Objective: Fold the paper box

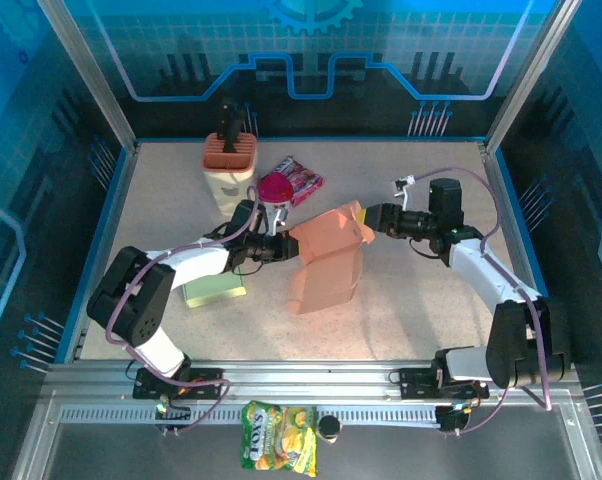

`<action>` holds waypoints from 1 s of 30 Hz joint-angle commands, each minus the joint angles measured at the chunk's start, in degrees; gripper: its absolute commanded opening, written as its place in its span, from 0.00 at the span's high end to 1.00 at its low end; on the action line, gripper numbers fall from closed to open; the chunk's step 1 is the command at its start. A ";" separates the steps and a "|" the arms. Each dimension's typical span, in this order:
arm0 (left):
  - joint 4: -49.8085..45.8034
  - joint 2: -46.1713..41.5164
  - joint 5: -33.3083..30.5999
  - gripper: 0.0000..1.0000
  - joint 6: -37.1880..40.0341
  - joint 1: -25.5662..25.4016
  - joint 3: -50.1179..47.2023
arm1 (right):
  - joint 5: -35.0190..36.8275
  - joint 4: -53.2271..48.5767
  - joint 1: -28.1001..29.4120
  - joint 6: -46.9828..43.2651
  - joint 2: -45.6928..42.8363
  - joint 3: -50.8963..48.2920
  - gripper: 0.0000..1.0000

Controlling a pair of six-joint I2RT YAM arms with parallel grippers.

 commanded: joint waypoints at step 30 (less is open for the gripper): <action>-3.58 -2.59 0.10 1.00 0.66 0.21 2.45 | 40.33 -27.16 18.81 -17.79 2.41 15.27 0.68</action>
